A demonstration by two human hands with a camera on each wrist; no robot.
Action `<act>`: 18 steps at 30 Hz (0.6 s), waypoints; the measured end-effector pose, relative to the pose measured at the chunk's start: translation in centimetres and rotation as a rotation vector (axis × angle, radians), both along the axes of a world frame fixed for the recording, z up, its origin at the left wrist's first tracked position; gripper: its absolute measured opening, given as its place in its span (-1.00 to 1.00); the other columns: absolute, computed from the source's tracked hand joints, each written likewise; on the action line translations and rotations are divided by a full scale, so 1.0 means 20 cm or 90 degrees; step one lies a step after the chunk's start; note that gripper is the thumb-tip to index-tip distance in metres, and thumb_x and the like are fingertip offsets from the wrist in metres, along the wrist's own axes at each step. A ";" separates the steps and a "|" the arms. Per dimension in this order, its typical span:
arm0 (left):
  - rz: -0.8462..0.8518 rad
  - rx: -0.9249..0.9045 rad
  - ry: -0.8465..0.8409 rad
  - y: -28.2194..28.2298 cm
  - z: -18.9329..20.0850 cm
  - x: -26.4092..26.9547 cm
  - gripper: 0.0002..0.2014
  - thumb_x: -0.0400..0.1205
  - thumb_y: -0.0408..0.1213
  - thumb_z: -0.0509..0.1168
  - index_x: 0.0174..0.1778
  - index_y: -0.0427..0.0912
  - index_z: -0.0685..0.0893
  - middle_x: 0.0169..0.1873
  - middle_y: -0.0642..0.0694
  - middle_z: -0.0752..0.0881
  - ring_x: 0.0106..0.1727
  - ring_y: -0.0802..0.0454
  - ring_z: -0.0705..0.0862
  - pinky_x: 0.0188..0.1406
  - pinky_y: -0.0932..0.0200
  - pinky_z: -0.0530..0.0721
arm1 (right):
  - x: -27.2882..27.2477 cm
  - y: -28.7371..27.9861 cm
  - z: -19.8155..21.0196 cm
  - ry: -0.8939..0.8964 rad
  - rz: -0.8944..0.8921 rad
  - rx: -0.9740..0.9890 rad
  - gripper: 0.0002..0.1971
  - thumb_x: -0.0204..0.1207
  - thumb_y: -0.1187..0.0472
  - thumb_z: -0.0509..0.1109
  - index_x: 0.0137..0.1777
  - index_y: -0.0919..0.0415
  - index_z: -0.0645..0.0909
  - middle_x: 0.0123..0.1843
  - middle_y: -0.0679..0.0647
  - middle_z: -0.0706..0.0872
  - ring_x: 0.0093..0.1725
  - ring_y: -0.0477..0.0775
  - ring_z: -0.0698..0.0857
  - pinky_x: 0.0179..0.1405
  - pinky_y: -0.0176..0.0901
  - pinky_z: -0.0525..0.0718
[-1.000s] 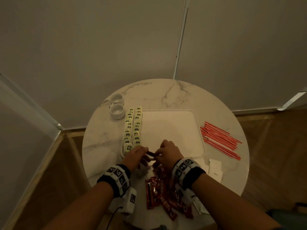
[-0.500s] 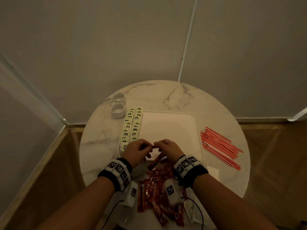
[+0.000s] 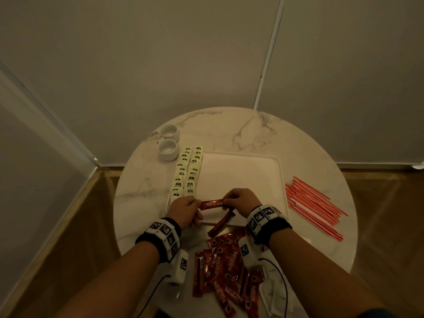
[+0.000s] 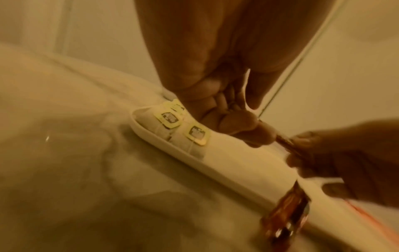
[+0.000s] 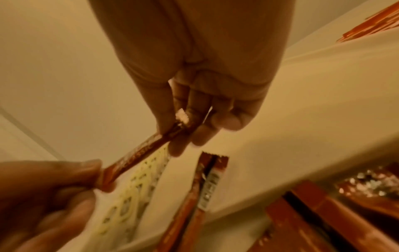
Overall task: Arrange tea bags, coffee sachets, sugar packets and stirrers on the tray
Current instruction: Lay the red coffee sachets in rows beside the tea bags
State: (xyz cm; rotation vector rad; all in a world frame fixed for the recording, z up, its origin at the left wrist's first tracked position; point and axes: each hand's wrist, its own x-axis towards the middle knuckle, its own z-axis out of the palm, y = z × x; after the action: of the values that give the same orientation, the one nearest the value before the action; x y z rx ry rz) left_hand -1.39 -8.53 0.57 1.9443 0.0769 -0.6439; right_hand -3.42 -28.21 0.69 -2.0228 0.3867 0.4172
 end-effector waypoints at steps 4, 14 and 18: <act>-0.222 0.239 -0.037 0.03 -0.07 -0.03 -0.76 0.67 -0.14 0.26 -0.13 -0.25 0.69 -0.29 -0.08 0.71 -0.26 0.04 0.69 -0.15 0.14 0.70 | 0.08 0.03 -0.10 0.023 0.048 -0.131 -0.85 0.52 0.17 0.43 -0.02 0.17 0.80 -0.03 0.09 0.80 -0.07 0.01 0.67 -0.14 -0.25 0.58; -0.347 0.373 -0.070 0.06 -0.14 -0.06 -0.84 0.61 -0.11 0.30 -0.11 -0.13 0.66 -0.19 -0.03 0.67 -0.14 0.05 0.65 -0.10 0.20 0.62 | 0.10 0.09 -0.23 0.113 0.119 -0.263 -0.88 0.36 -0.02 0.50 -0.38 -0.22 0.66 0.00 -0.04 0.72 -0.02 0.00 0.67 0.01 -0.07 0.75; -0.284 0.209 -0.161 0.06 -0.12 -0.06 -0.81 0.62 -0.19 0.29 0.13 0.05 0.51 0.01 0.07 0.60 0.00 0.15 0.60 0.14 0.11 0.64 | 0.08 0.10 -0.22 0.090 0.140 -0.286 -0.87 0.39 0.08 0.47 -0.33 -0.20 0.68 -0.04 -0.04 0.73 0.02 0.01 0.65 0.03 -0.03 0.75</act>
State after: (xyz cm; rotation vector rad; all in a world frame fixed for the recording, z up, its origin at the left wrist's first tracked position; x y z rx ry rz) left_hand -2.60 -7.36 -1.74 2.3729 -0.4450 -0.6973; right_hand -1.89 -26.15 -3.63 -2.4941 0.3684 0.6574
